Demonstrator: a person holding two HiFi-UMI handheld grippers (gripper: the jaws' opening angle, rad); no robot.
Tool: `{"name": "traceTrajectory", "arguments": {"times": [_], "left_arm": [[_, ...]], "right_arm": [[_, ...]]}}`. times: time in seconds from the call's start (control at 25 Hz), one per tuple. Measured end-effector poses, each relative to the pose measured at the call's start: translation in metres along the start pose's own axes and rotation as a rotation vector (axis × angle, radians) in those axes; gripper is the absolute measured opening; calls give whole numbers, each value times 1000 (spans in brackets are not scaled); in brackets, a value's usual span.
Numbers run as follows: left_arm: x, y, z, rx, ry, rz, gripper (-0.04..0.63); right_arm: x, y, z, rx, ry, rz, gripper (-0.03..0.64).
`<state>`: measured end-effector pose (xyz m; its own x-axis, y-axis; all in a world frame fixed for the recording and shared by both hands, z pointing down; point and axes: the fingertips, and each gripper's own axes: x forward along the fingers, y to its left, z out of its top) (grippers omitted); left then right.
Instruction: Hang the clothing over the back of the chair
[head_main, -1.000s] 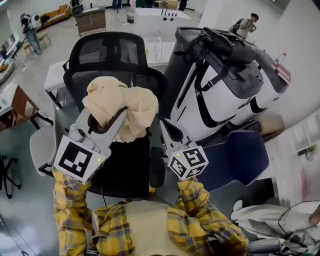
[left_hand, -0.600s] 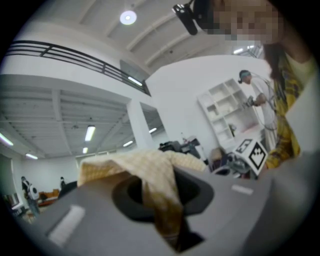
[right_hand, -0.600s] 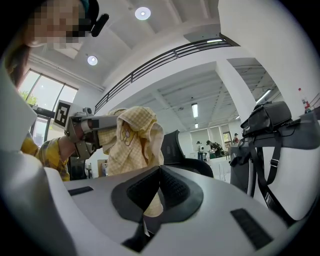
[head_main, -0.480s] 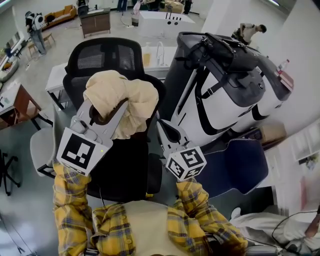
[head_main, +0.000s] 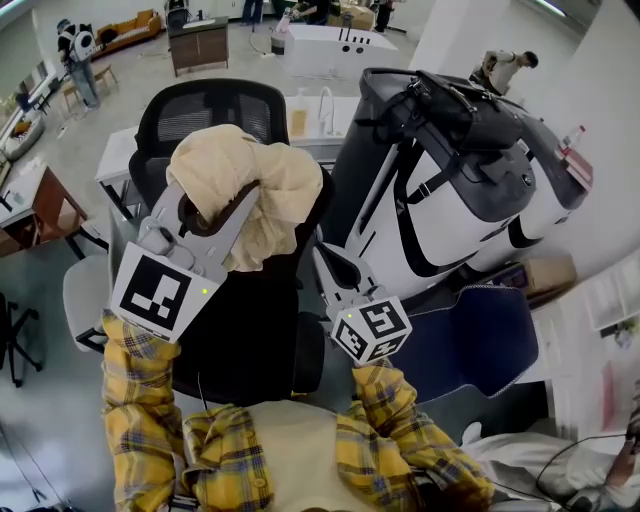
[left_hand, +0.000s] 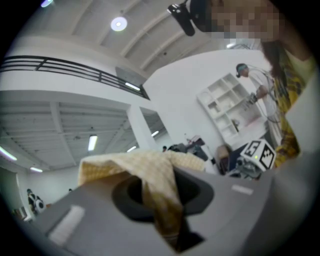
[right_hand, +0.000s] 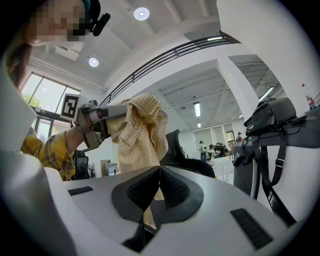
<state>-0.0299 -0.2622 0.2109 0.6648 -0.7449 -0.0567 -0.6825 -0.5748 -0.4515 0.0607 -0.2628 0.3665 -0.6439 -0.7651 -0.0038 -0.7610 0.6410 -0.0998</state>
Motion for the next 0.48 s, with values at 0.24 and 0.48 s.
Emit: {"name": "traceTrajectory", "arguments": {"times": [0.24, 0.48], "left_arm": [[8, 8, 12, 64, -14, 25, 75], [23, 21, 33, 179, -32, 46, 75]], "right_arm": [[-1, -3, 1, -11, -2, 5, 14], [-1, -7, 0, -8, 2, 8, 14]]}}
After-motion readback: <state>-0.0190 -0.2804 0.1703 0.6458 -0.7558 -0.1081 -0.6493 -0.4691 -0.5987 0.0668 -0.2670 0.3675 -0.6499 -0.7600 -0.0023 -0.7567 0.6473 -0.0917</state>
